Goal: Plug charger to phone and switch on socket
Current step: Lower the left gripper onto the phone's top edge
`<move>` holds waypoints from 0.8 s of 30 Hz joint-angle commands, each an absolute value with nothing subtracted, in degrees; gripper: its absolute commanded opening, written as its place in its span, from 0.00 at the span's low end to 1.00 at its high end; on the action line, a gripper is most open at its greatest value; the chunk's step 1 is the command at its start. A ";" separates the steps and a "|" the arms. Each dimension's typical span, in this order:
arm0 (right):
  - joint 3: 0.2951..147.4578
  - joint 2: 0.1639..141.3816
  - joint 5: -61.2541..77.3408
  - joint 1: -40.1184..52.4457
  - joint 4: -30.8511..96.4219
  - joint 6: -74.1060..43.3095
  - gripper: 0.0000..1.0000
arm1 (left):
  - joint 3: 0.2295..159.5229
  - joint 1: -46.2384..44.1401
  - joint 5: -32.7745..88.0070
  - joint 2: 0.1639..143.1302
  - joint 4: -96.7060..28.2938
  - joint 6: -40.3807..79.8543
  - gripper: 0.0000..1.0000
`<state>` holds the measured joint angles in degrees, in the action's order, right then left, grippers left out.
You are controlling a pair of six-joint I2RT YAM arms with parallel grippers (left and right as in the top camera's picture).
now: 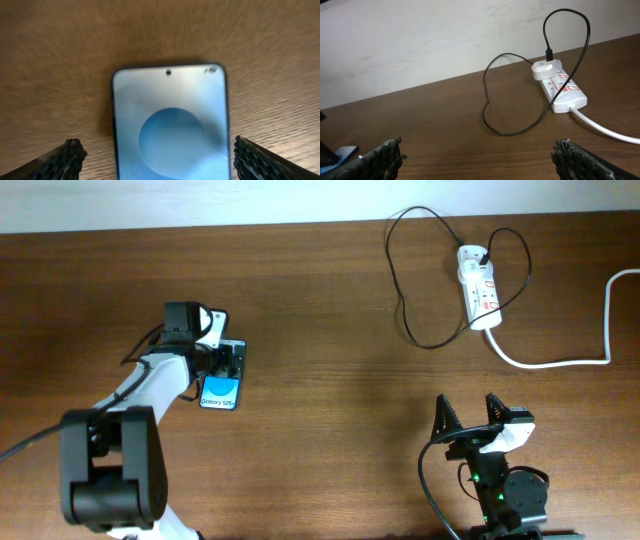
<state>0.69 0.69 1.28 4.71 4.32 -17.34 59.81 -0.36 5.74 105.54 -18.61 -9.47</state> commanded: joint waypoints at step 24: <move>0.32 0.36 0.80 4.86 4.54 -16.78 0.98 | 60.80 -0.49 5.56 108.31 -26.46 -10.44 0.99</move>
<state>0.69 0.69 1.28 4.71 4.32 -17.34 61.41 -0.43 5.45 107.07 -24.97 -10.13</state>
